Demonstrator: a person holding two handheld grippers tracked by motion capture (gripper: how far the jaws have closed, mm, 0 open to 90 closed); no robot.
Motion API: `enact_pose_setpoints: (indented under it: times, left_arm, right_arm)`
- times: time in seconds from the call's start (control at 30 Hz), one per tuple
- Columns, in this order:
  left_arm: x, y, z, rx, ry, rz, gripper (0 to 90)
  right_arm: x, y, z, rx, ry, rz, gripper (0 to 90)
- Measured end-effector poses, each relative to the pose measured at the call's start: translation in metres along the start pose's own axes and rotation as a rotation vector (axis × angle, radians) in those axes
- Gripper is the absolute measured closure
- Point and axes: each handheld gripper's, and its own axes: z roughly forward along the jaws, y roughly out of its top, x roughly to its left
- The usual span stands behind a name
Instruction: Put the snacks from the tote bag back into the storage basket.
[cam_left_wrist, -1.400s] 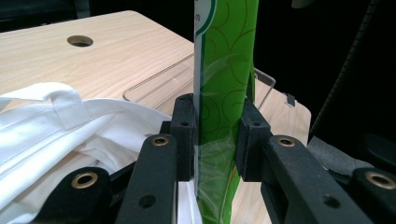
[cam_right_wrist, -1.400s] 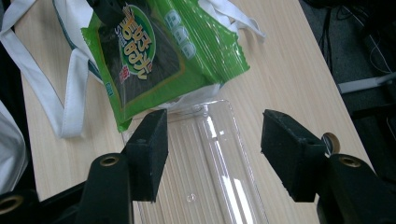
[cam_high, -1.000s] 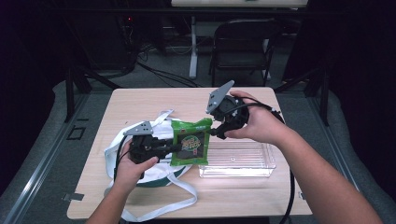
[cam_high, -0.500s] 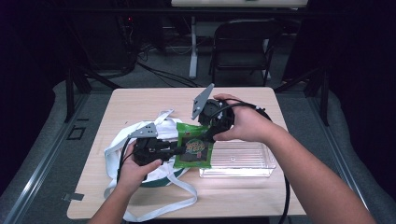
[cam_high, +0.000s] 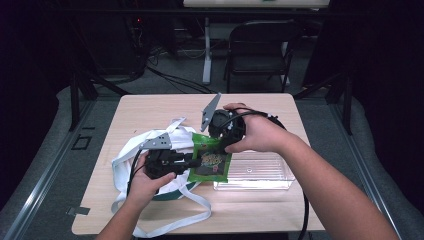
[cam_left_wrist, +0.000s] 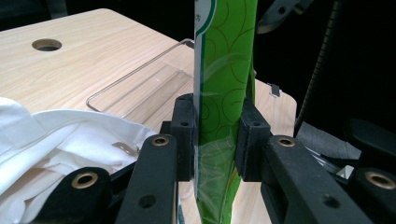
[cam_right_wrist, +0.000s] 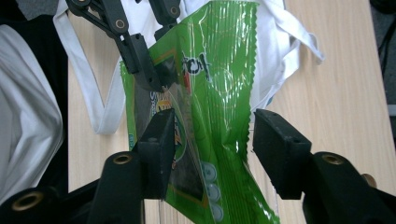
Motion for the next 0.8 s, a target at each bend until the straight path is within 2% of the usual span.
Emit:
enact_pose_setpoints:
  times: [0.07, 0.37, 0.57, 0.8]
  left_arm:
    - [-0.0013, 0.0004, 0.001, 0.0, -0.001, 0.014, 73.0]
    - [-0.0025, 0.0002, 0.0019, -0.004, -0.012, 0.013, 73.1]
    - [-0.0031, -0.0001, 0.0032, 0.002, -0.021, 0.022, 73.1]
    - [-0.0039, -0.0001, 0.0035, 0.0, -0.025, 0.034, 73.0]
  right_arm:
    - [0.0008, 0.0006, 0.002, 0.008, 0.017, -0.001, 52.4]
    - [-0.002, -0.0004, 0.0055, 0.032, 0.071, 0.022, 55.8]
    - [-0.0019, -0.0008, 0.0073, 0.043, 0.1, 0.038, 63.6]
    - [-0.0026, -0.0013, 0.0057, 0.048, 0.123, 0.042, 68.6]
